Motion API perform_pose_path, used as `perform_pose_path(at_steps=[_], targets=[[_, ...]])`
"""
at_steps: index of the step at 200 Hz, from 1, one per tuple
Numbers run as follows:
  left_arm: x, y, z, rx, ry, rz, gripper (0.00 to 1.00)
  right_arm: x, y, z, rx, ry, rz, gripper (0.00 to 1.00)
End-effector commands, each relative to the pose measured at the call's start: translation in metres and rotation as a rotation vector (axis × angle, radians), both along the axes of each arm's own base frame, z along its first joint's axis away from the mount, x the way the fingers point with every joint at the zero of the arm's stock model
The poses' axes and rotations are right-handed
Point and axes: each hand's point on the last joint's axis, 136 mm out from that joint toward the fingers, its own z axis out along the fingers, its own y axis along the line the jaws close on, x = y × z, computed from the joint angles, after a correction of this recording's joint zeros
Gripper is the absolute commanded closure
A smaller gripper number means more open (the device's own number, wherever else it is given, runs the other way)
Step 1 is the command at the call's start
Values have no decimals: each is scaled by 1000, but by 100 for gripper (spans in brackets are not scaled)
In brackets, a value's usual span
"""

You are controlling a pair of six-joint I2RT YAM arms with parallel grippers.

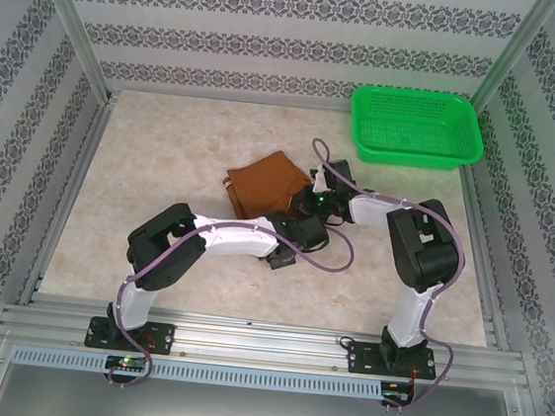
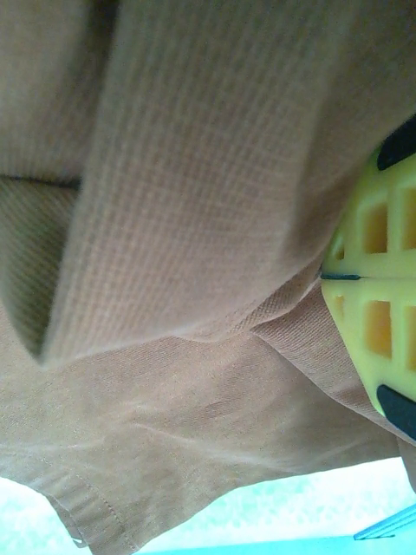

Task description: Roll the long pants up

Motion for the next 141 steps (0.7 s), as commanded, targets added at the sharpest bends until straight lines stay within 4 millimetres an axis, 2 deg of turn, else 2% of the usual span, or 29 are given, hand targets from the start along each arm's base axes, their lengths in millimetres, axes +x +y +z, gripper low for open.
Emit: perform_pose_path(at_steps=[1,24,46,64,80,103,122,141], targets=[[30,68,-35,128,48,209,11,-46,-27,-52,-164,217,-20,100],[34,90,-61,139,174,299,15,-46,-25,-52,-165,223,-13,100],[24,96,-89,133,343,348,34,-45,-25,-52,-167,222,-14,100],[13,89,-100,123,444,330,59,-46,-27,-51,-173,220,-15,100],[7,81,-100,83,495,313,100,-46,-29,-50,-179,221,-23,100],[0,68,-87,17,485,291,100,-44,-32,-45,-172,204,-43,100],[-14,54,-67,-29,514,262,100,-35,-46,-34,-161,178,-102,100],[-33,37,-44,-113,604,244,100,-19,-68,-7,-112,93,-211,100]])
